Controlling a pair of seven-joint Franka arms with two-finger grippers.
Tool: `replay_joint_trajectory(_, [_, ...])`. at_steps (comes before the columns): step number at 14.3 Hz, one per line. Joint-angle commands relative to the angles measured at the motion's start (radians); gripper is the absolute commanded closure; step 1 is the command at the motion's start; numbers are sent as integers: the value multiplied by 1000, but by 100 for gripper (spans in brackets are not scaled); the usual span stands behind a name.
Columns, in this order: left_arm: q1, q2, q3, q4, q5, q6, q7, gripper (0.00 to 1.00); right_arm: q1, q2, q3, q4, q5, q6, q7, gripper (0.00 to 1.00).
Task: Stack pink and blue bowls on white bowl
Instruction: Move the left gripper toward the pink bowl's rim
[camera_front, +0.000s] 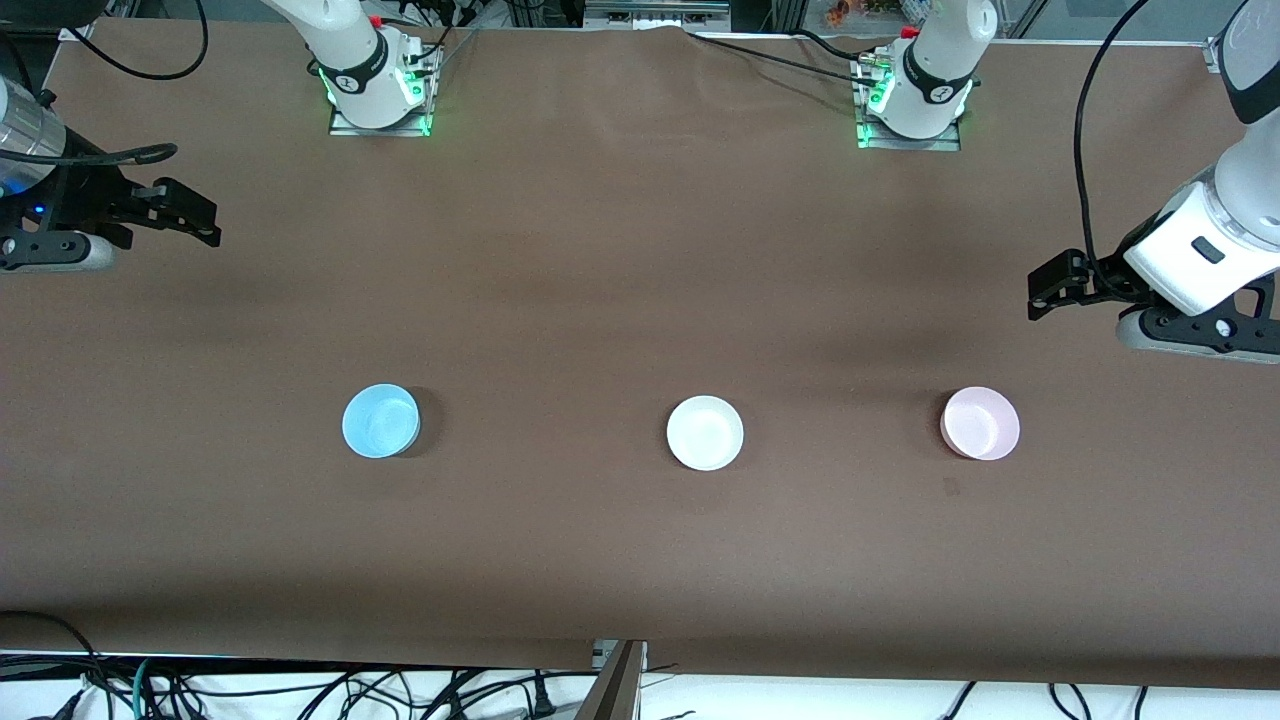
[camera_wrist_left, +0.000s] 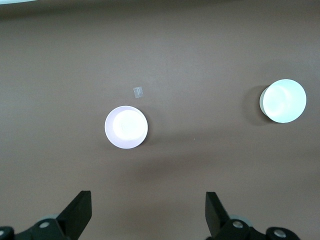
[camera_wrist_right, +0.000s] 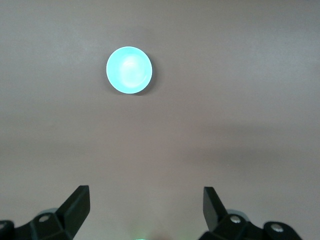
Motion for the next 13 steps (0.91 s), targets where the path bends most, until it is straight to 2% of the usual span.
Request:
replay_joint_trajectory(1, [4,-8,4,-3,-3,1,29,0,-4,4,-3,17,1,-3,-1,0])
replay_joint_trajectory(4, [-5,8,7,-3,13,8,20,0,-4,4,-3,17,1,-2,-1,0])
replay_joint_trajectory(7, [6,66,10,-2,43,79,27,0,-8,4,-4,17,2,-3,-1,0])
replay_joint_trajectory(10, [38,140,24,3,43,198,-3,0,-8,4,-3,17,2,-3,2,0])
replay_joint_trajectory(13, [99,196,30,-3,36,241,15,0,-8,4,-4,17,4,-2,3,0])
